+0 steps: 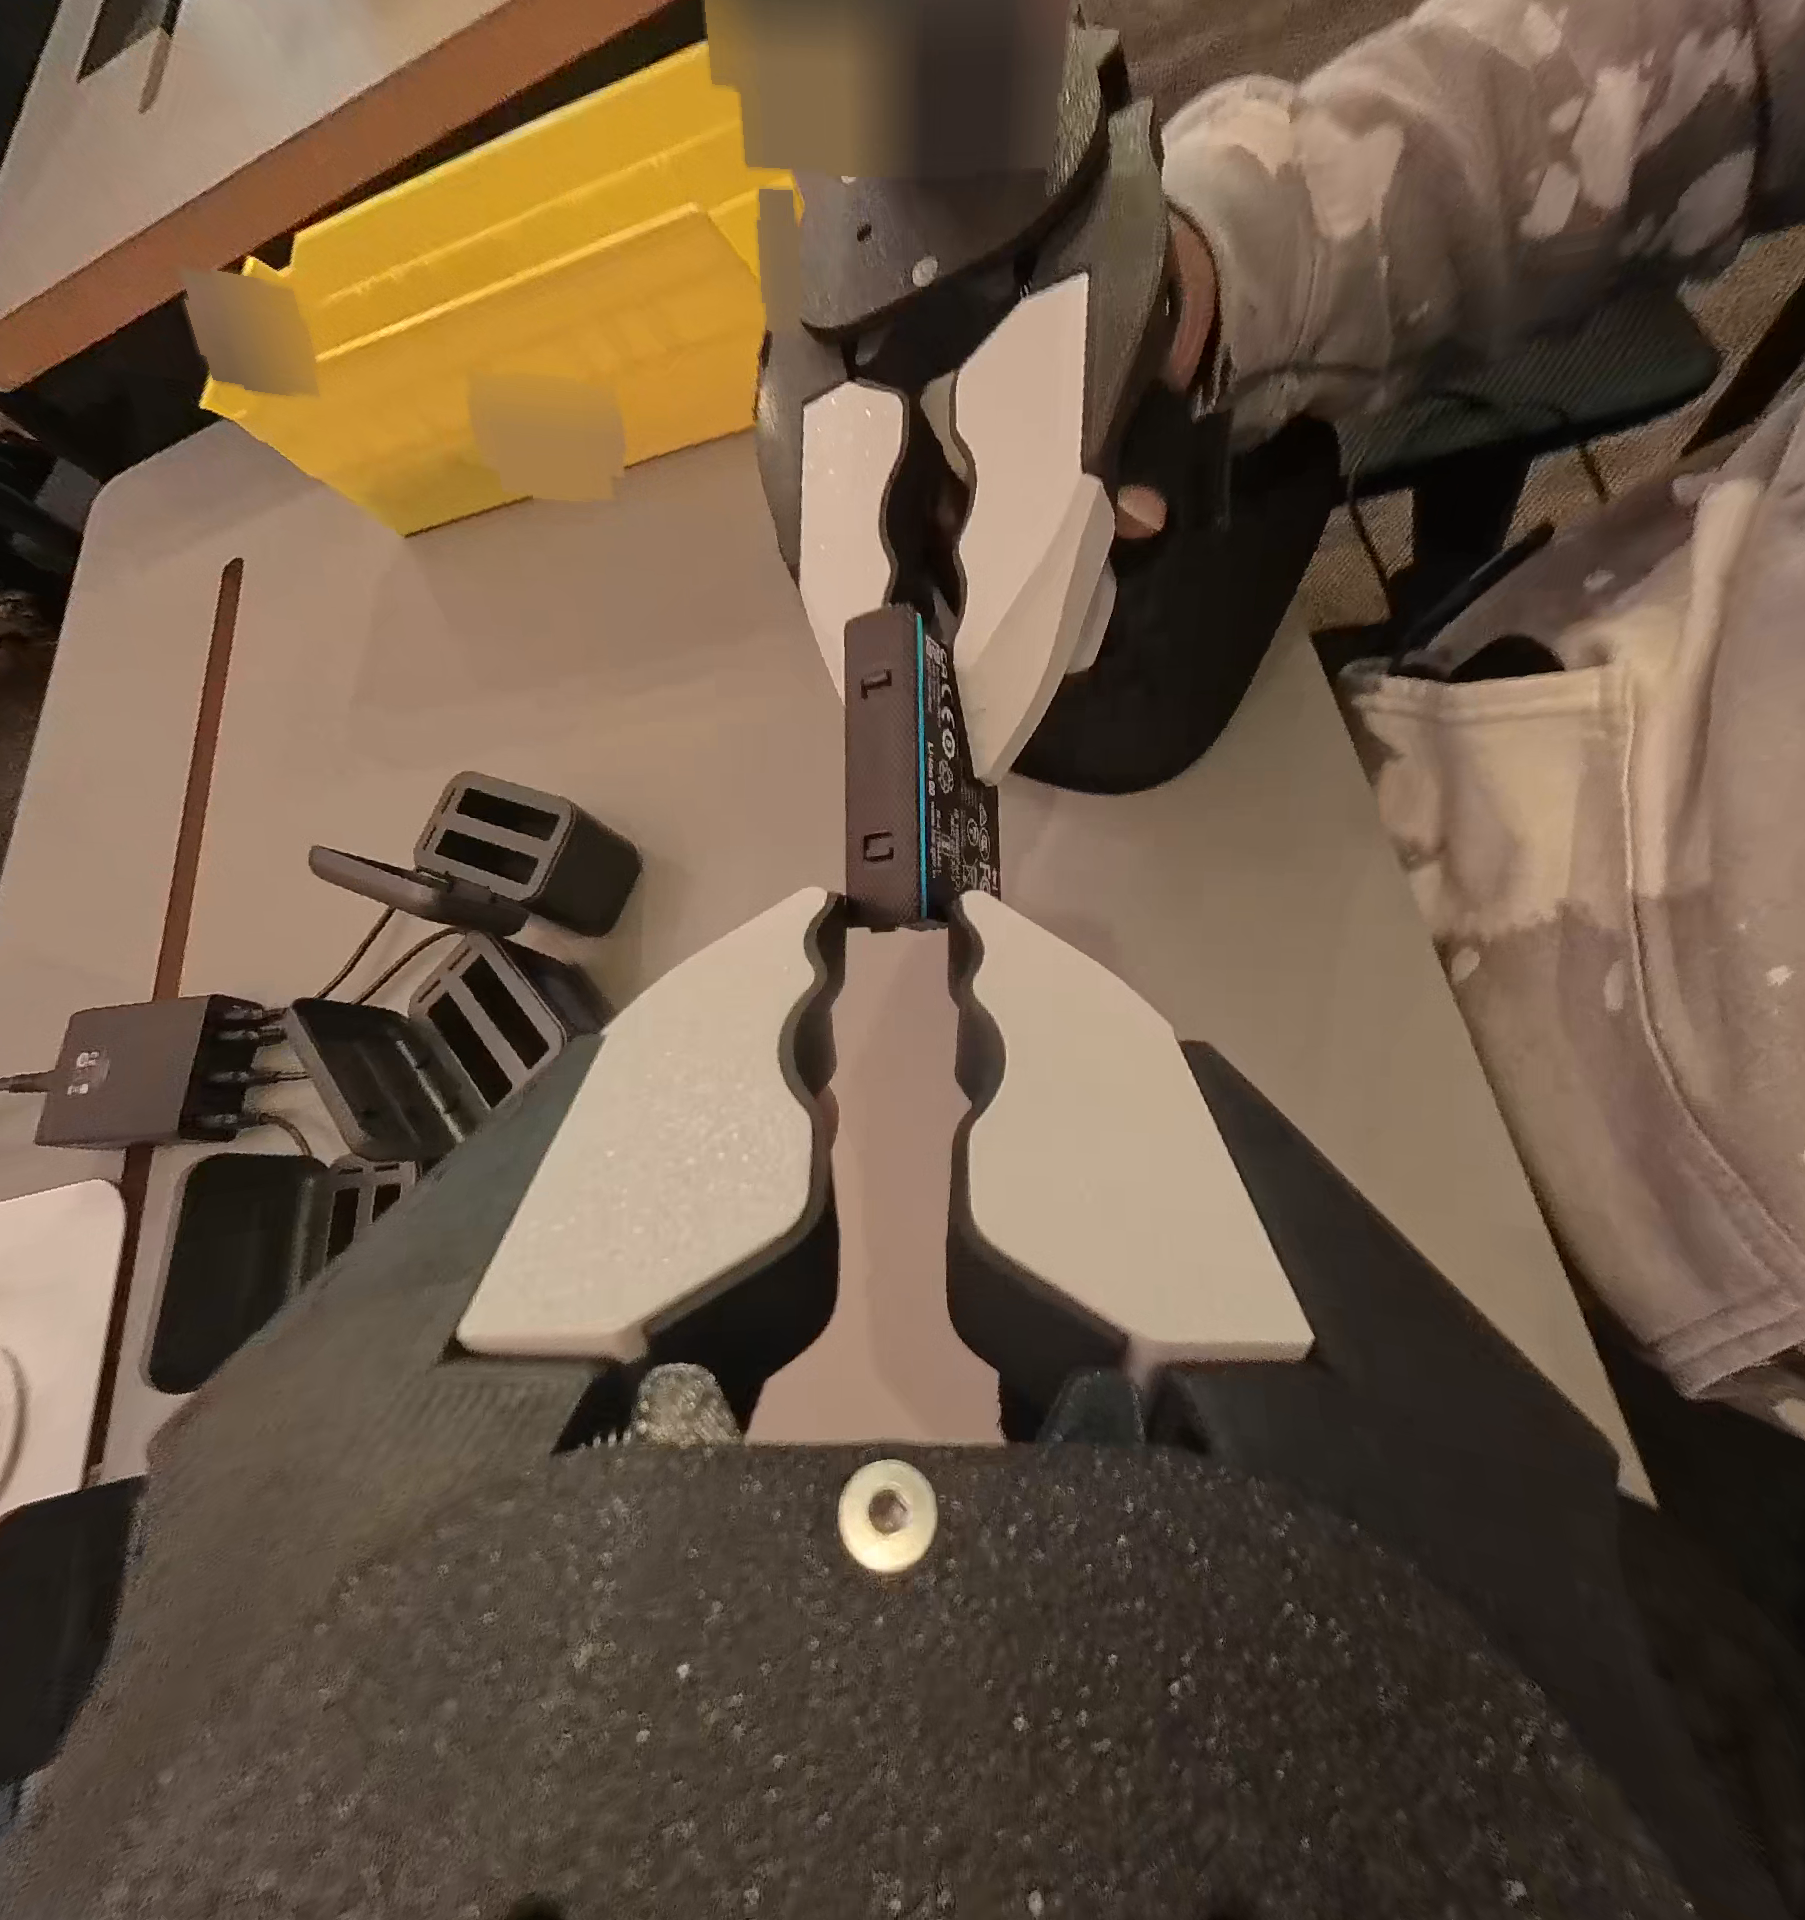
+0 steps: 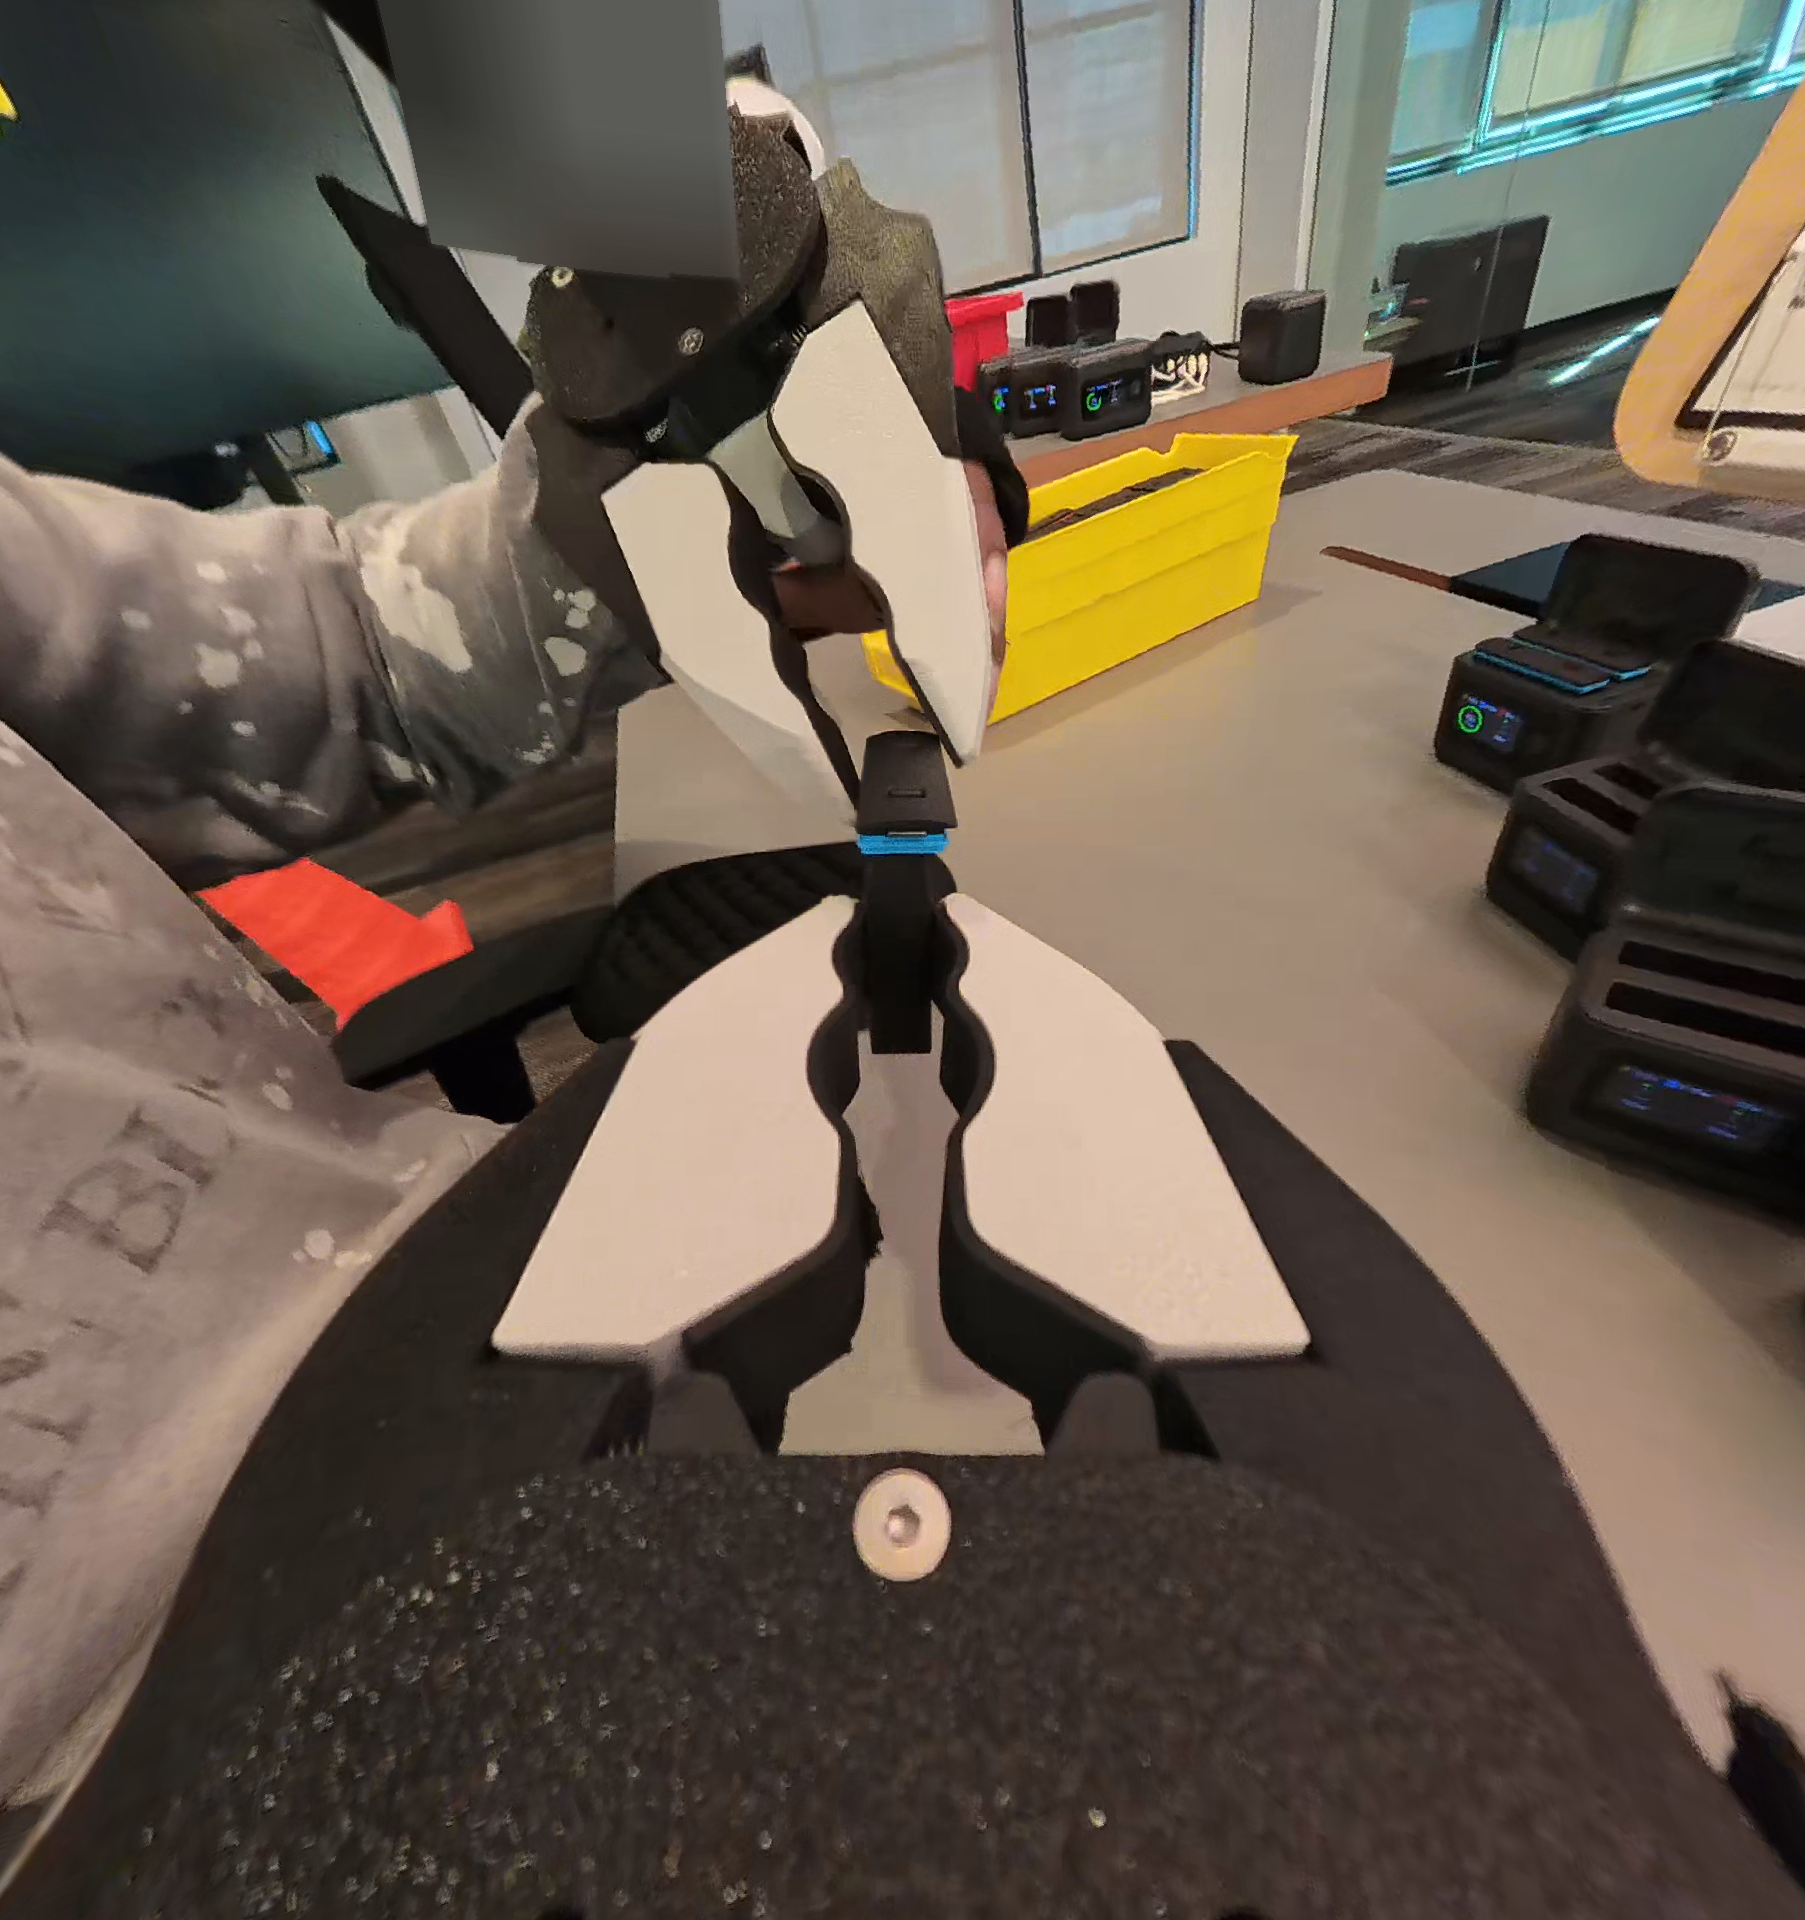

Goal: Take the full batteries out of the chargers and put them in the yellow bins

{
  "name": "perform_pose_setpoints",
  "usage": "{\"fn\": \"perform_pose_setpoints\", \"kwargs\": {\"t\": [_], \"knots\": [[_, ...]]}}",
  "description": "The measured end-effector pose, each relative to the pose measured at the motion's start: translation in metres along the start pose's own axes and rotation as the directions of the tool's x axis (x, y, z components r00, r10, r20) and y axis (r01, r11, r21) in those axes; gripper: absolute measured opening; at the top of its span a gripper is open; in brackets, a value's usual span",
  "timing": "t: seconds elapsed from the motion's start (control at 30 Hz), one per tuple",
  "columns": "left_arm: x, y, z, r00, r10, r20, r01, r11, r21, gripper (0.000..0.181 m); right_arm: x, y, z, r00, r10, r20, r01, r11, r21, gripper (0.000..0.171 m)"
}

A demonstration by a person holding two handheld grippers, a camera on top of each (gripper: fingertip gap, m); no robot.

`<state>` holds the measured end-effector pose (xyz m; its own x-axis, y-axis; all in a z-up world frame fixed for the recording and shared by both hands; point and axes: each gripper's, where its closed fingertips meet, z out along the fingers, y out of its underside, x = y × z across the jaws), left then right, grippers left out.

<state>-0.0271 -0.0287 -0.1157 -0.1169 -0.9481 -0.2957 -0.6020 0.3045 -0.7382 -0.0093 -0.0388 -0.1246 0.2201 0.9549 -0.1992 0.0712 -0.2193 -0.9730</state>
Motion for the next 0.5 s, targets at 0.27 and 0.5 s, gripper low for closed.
{"fn": "perform_pose_setpoints", "kwargs": {"t": [0.27,0.5], "knots": [[0.003,-0.014,0.011,0.995,-0.056,-0.077,0.054,0.998,-0.025,0.030,-0.006,-0.005,-0.004,0.999,0.024,0.039,-0.025,1.000,0.016,0.010],[0.016,-0.011,0.028,0.985,-0.090,-0.150,0.078,0.994,-0.083,0.017,-0.005,0.010,-0.004,0.998,-0.067,-0.005,0.066,0.996,-0.055,0.010]]}}
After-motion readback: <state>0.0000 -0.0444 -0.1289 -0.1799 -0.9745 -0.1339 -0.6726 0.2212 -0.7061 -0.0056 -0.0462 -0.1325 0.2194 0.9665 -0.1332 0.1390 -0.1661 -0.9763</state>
